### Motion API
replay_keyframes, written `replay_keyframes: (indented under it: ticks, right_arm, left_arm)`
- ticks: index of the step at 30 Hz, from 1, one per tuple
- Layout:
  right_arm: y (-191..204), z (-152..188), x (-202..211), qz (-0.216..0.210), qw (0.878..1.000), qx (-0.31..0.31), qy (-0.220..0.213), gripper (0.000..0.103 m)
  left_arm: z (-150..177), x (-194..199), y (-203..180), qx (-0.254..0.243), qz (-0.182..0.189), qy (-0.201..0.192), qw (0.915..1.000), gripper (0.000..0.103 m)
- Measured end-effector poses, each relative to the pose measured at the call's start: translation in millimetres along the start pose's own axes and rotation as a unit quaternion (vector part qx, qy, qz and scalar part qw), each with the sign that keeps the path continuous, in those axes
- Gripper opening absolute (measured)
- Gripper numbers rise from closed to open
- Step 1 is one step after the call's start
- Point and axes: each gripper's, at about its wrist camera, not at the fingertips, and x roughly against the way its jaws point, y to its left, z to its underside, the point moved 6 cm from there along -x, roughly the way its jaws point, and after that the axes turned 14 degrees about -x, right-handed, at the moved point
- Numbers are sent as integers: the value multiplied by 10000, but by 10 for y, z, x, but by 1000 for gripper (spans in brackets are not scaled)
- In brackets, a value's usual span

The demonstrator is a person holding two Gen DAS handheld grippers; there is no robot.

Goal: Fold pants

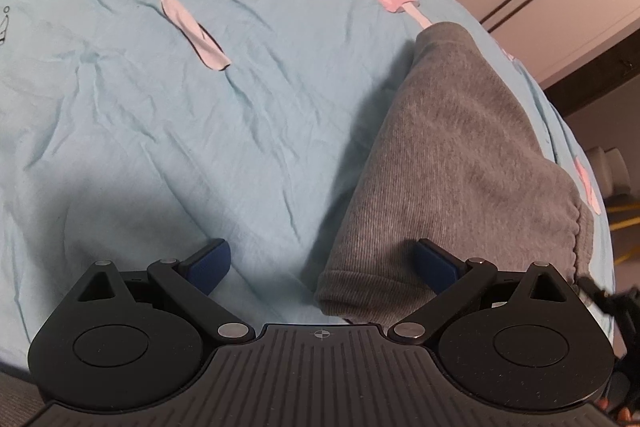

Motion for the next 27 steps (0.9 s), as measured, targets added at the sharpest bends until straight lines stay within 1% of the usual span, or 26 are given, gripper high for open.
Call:
replay_keyframes:
  ticks: [2,3,4,5,6,7,9,10,11,12,13,14,15,16,17,18,19,21,22,23,24,25,26,27]
  right_arm:
    - [31,4,-29,-126,9999,-10,-23,53]
    - [48,-3,-61,-179,9998,-75,-42,53]
    - [79,-10,-56,-105,9999,-96,-72,38]
    - [106,-18,-25,-78,9999,-60,-79,26]
    - [147,-20,37,-301,9995,-113,-61,25]
    - [182,-28,135,-650,9975,-255,-101,24]
    - [182,-58,394,-1542,9857,-668,-122,23]
    - [132,-77,469,-1844,9790,-869,-83,23]
    - [51,-92,510,-2016,9741,-1023,-46,23]
    - [-68,-106,502,-1901,9761,-1046,-95,23]
    - [-172,-118,457,-1550,9836,-894,-210,23]
    - [-294,-112,355,-876,9942,-510,-350,24]
    - [-372,-77,247,-380,9984,-148,-390,22]
    - [-398,-33,218,-337,9982,21,-488,22]
    - [-350,-2,260,-375,9975,107,-585,24]
    - [-264,16,301,-353,9974,224,-587,25]
    - [-194,27,351,-384,9972,314,-567,30]
    - [-89,25,476,-648,9948,453,-646,33]
    - [-81,18,518,-774,9935,485,-686,37]
    - [-115,21,540,-825,9929,506,-690,44]
    - [-186,31,502,-686,9941,551,-634,48]
    - [-293,37,418,-192,9958,656,-616,51]
    - [-400,35,320,335,9945,766,-635,73]
    - [-474,37,297,549,9934,742,-686,81]
  left_arm:
    - [-2,-2,4,-2,3,14,10000,101]
    - [1,5,6,11,3,2,10000,101]
    - [6,12,5,21,14,-9,10000,101]
    - [10,15,7,25,25,-6,10000,101]
    - [12,16,9,37,38,-3,10000,101]
    - [13,13,11,55,52,5,10000,101]
    - [11,10,-6,6,127,3,9999,101]
    - [9,10,-19,-41,152,-2,9999,101]
    - [9,10,-21,-78,147,10,9999,101]
    - [8,4,-32,-121,146,42,9998,102]
    - [7,-6,-39,-173,170,81,9997,102]
    - [8,-14,-50,-227,191,112,9995,102]
    - [9,-13,-52,-244,129,116,9996,102]
    - [10,-7,-47,-232,74,107,9996,101]
    - [14,-4,-43,-226,52,111,9997,101]
    - [15,-4,-41,-222,35,121,9997,101]
    - [17,2,-44,-222,9,119,9997,101]
    - [20,10,-61,-260,-45,108,9996,101]
    - [22,16,-68,-282,-64,103,9995,101]
    - [23,18,-71,-310,-86,106,9994,101]
    - [23,16,-81,-346,-97,127,9993,102]
    - [19,14,-90,-377,-108,148,9991,102]
    - [18,18,-100,-404,-144,160,9990,102]
    - [16,35,-102,-429,-207,158,9987,102]
